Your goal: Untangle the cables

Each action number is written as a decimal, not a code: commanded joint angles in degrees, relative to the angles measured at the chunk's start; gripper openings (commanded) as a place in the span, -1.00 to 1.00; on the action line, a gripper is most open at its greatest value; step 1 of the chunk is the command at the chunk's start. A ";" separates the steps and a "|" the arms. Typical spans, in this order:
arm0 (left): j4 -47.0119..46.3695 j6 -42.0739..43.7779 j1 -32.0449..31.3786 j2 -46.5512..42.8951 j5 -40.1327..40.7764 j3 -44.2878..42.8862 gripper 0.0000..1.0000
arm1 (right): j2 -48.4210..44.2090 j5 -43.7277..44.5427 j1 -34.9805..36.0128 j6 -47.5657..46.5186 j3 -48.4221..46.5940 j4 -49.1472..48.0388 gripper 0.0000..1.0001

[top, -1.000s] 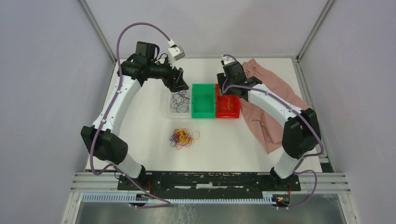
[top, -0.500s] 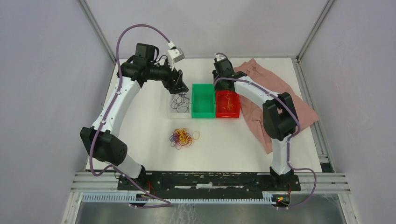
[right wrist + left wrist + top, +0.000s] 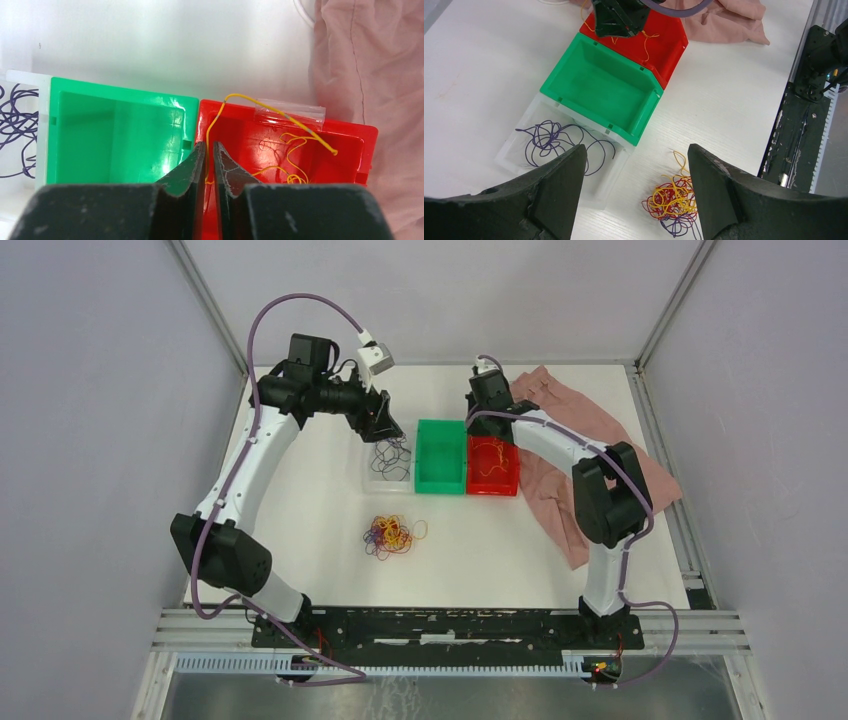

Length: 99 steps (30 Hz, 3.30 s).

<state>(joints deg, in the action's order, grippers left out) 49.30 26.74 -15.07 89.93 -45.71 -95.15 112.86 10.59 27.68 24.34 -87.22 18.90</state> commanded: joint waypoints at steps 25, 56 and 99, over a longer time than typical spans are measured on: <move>-2.37 0.16 0.38 -3.02 -1.70 0.27 0.61 | -4.38 -5.68 -3.39 5.78 11.77 -4.72 -0.96; -2.20 -1.26 1.69 -2.85 -0.47 -1.36 0.61 | -13.67 -7.99 -3.41 0.33 3.91 3.95 0.13; 5.23 7.84 10.25 -12.85 -4.24 11.88 0.55 | -2.78 -24.55 21.08 -11.78 14.98 -4.43 -0.48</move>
<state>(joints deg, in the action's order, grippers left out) 54.35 33.08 -4.64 79.29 -47.13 -81.03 113.06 -14.92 48.69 12.10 -74.04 18.96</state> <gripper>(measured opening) 0.779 0.356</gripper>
